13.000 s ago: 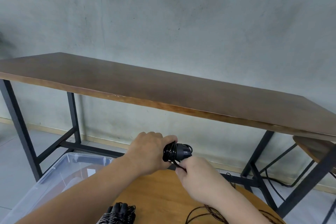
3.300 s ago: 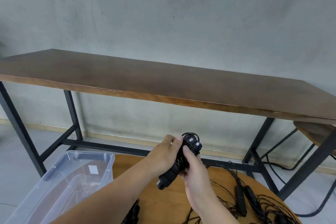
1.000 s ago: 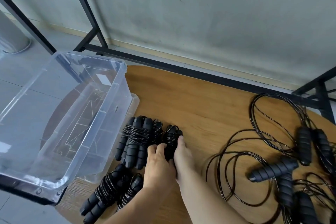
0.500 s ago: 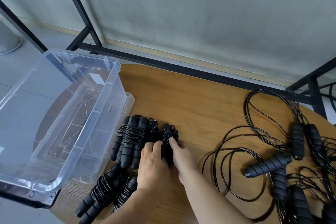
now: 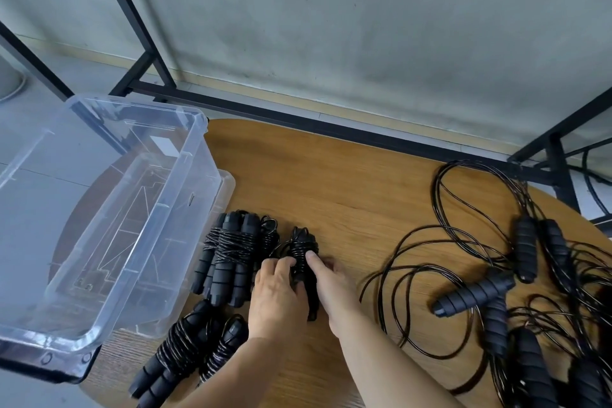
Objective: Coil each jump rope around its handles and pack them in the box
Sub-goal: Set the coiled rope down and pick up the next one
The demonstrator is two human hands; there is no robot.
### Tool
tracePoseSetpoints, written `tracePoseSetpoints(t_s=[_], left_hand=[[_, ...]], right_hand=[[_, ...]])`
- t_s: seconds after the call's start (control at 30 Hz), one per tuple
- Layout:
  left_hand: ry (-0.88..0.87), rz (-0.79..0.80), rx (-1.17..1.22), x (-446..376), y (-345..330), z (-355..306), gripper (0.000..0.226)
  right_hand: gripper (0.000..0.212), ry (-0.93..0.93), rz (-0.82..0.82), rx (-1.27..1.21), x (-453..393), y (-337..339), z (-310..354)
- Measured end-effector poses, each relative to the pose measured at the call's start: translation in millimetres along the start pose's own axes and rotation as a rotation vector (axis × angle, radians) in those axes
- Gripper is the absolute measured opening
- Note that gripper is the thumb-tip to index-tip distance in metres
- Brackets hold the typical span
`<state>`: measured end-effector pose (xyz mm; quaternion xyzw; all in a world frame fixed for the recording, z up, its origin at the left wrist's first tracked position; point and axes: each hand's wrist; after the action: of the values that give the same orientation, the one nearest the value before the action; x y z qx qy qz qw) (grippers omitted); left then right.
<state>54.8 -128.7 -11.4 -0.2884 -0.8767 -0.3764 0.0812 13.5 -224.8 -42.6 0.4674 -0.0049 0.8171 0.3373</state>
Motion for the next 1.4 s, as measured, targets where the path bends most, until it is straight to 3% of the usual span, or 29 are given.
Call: tracePoseSetpoints(t_s=[0.1, 0.37, 0.47, 0.77, 0.87, 1.03, 1.1, 1.27, 1.4], left_hand=[[-0.006, 0.001, 0.007, 1, -1, -1, 0.044], [-0.087, -0.034, 0.057, 5, -4, -17, 0.022], [-0.091, 0.059, 0.083, 8, -11, -34, 0.009], [-0.022, 0.410, 0.120, 32, -46, -98, 0.012], [-0.026, 0.550, -0.009, 43, -63, -112, 0.018], [-0.092, 0.627, -0.160, 59, -104, -136, 0.016], [-0.093, 0.603, -0.174, 64, -124, -146, 0.019], [-0.100, 0.471, -0.223, 59, -176, -162, 0.043], [-0.159, 0.414, -0.306, 50, -206, -169, 0.058]], right_hand=[[0.059, 0.015, -0.043, 0.029, 2, 3, -2], [0.044, 0.048, -0.134, 0.099, 16, 22, -4], [0.029, 0.003, -0.163, -0.017, 28, 43, -3], [0.030, -0.018, -0.279, -0.217, 85, 153, -25], [0.029, -0.053, -0.321, -0.197, 104, 200, -48], [0.025, -0.132, -0.375, -0.220, 111, 266, -91], [0.023, -0.149, -0.344, -0.140, 106, 283, -101], [0.028, 0.050, -0.340, 0.450, 66, 307, -97], [0.033, 0.114, -0.360, 0.780, 29, 311, -88]])
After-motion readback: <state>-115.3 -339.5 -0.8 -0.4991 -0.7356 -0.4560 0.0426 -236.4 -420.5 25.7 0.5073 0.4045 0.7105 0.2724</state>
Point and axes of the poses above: each hand's wrist, its own x-axis away from the middle knuckle, its own y-axis out of the back of the hand, z = x × y, and after that the axes turned 11 degrees about x, right-handed
